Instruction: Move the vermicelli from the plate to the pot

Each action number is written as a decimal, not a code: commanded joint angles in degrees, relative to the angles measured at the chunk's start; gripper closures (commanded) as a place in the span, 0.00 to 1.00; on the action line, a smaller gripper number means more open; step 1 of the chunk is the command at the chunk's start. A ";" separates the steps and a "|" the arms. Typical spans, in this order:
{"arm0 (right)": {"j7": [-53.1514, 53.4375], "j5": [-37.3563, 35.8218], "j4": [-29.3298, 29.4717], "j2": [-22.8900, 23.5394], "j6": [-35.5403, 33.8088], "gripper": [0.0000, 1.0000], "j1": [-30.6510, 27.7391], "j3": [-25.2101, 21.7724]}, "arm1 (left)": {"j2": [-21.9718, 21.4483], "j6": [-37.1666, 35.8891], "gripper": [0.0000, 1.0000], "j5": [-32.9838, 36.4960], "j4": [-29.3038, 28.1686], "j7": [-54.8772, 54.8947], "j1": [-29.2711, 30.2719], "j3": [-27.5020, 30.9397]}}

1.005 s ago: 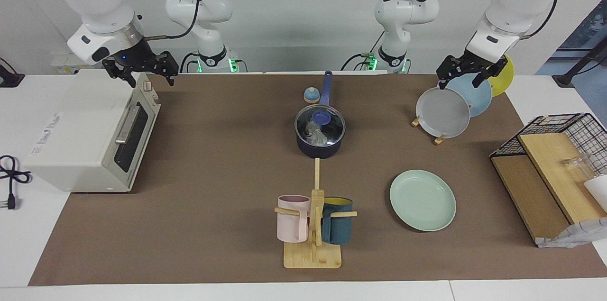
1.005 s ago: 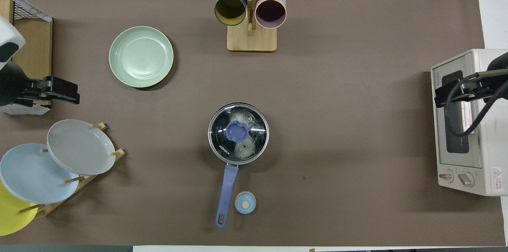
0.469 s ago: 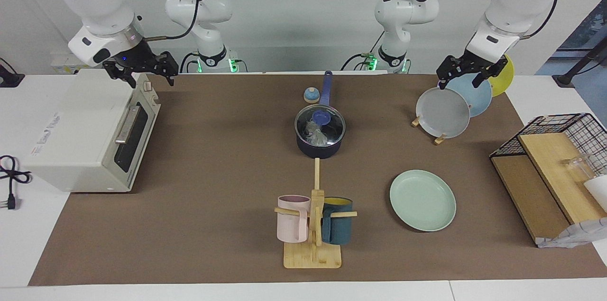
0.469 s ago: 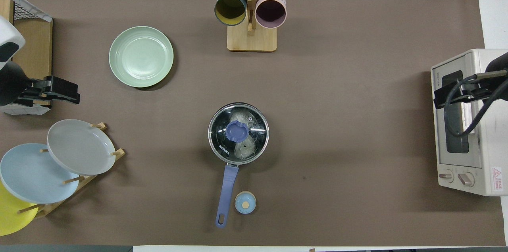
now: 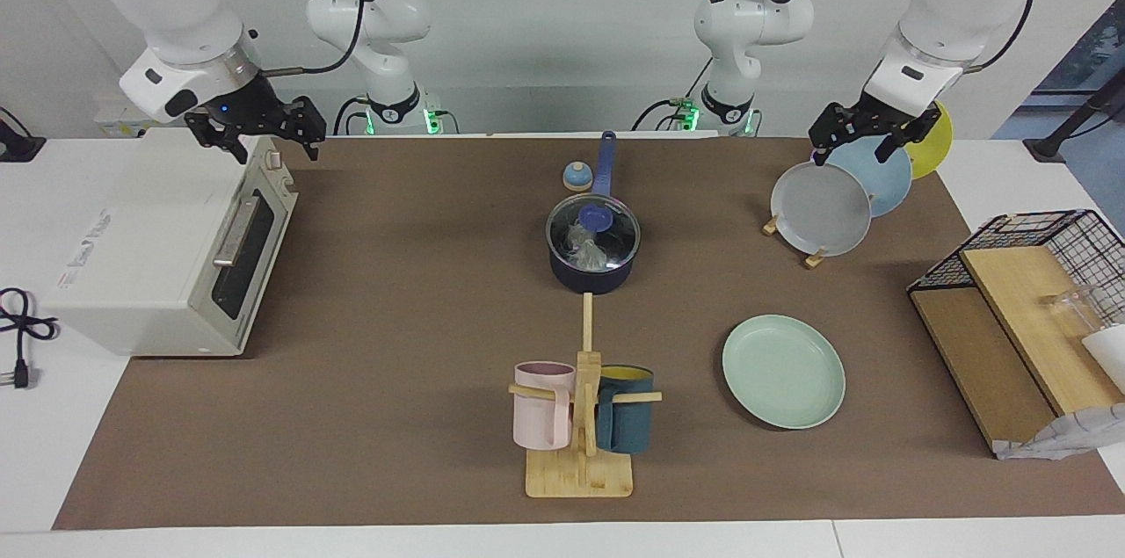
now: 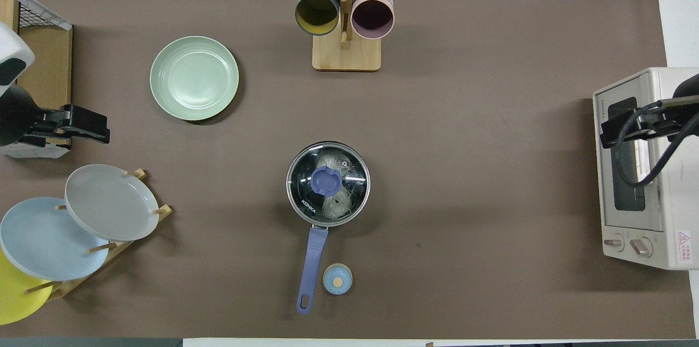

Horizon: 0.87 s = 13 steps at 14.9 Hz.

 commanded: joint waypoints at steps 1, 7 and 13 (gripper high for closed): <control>-1.52 -0.25 -0.95 -0.94 0.99 0.00 -0.79 0.88 | -1.32 0.14 0.00 -0.62 -1.34 0.05 0.87 -0.47; -1.08 -0.25 -0.87 -1.20 1.16 0.00 -0.79 0.97 | -1.32 0.14 0.00 -0.62 -1.26 0.05 0.87 -0.47; -1.35 -0.16 -0.52 -0.94 3.27 0.00 -0.87 0.97 | -1.32 0.14 0.00 -0.62 -1.26 0.05 0.87 -0.47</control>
